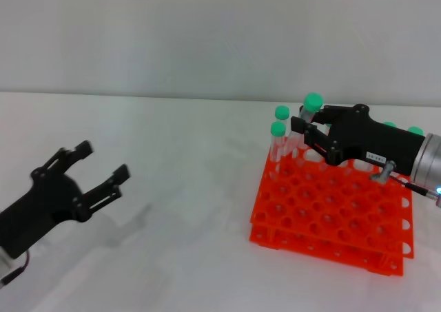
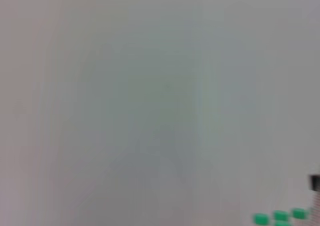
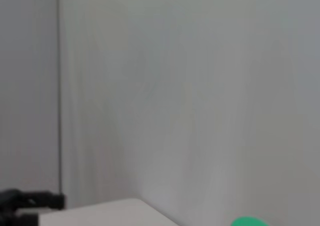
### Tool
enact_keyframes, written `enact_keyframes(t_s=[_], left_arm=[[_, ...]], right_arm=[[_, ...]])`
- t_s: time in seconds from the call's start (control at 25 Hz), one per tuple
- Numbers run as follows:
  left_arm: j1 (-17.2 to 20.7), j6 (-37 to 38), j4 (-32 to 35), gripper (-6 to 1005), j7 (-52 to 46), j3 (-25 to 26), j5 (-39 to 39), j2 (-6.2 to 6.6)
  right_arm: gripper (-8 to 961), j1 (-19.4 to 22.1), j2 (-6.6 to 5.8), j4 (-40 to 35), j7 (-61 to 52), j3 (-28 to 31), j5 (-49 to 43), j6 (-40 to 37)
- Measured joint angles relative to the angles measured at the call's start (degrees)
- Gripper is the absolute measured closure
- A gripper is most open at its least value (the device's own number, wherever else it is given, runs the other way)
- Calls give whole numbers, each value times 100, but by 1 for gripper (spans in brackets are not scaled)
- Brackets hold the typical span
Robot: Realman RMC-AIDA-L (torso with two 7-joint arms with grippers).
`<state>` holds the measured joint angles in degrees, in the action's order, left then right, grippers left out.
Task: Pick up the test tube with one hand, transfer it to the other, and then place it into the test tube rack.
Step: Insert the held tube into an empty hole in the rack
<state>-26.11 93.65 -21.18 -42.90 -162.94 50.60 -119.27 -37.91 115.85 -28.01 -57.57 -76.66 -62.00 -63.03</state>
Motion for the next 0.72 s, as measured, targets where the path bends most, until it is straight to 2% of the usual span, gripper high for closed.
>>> enact_keyframes(t_s=[0.24, 0.72], left_arm=[[242, -219, 147, 109, 69, 0, 296, -1], [131, -267, 150, 110, 72, 0, 304, 4]], right_arm=[[747, 90, -24, -19, 73, 51, 0, 337], [748, 59, 19, -21, 88, -351, -26, 626]])
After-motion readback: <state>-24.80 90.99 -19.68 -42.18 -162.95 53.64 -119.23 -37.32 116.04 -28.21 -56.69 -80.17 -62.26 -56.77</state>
